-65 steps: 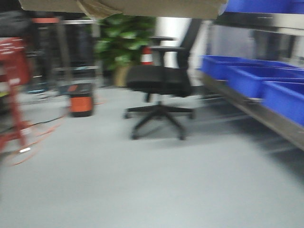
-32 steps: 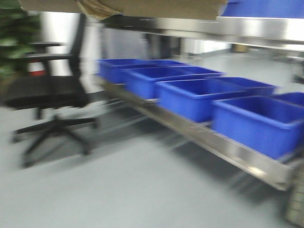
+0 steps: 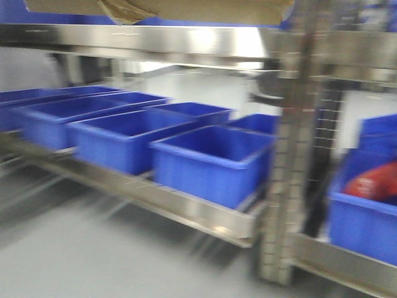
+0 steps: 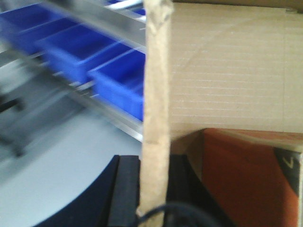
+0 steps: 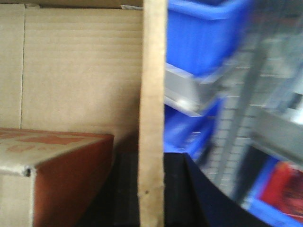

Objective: Stack two boxes on right shelf middle
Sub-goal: 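Carry the boxes to the steel shelf rack with blue bins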

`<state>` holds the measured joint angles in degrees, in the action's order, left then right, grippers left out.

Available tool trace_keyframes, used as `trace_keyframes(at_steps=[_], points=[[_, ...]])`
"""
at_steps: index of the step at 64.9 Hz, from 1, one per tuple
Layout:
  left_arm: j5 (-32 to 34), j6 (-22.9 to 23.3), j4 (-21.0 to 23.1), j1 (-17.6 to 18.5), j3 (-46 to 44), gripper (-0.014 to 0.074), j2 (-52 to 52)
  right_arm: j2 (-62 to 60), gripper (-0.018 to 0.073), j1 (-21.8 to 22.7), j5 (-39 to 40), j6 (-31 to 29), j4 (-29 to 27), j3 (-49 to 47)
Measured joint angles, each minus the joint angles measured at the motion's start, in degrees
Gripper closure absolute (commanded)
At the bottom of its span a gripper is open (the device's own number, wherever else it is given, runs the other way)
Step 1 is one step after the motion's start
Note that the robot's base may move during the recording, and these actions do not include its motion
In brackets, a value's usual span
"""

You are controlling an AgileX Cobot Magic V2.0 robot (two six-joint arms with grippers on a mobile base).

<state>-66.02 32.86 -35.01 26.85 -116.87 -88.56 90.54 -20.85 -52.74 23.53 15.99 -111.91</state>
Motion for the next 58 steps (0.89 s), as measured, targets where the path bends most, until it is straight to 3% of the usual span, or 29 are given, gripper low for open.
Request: trace_keyframes(at_steps=[58], points=[[0.2,0.0,-0.2,0.0,0.0,0.0707,-0.1,0.0,0.0721,0.0,0.0,0.0,0.1,0.0]])
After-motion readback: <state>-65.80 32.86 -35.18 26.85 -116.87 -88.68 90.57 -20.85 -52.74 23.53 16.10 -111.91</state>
